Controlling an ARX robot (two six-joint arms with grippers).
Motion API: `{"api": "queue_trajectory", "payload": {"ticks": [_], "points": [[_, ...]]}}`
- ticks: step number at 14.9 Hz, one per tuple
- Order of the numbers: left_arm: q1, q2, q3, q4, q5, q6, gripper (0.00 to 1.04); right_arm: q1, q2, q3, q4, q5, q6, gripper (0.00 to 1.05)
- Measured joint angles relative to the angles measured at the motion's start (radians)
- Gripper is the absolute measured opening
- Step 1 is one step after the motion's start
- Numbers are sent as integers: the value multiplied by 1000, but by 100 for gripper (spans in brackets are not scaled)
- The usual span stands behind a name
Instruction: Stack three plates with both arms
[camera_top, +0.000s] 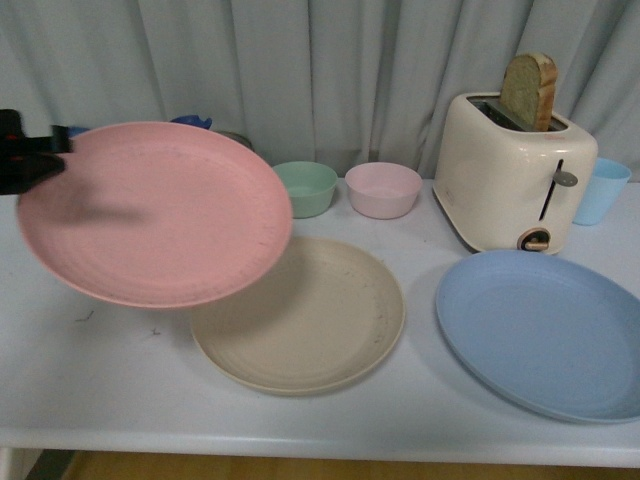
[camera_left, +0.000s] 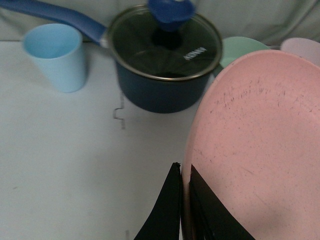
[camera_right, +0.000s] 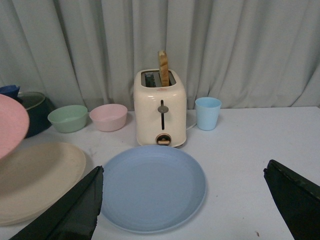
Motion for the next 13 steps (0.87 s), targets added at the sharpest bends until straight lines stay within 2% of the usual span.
{"api": "queue_trajectory", "payload": {"ticks": [2, 4, 12, 13], "points": [[-114, 68, 41, -2, -32, 3, 3, 0, 0, 0, 0, 0, 0, 98], [-176, 157, 64, 2, -41, -6, 3, 0, 0, 0, 0, 0, 0, 98], [-208, 286, 105, 28, -70, -59, 3, 0, 0, 0, 0, 0, 0, 98], [-208, 292, 106, 27, -64, -80, 5, 0, 0, 0, 0, 0, 0, 98]]}}
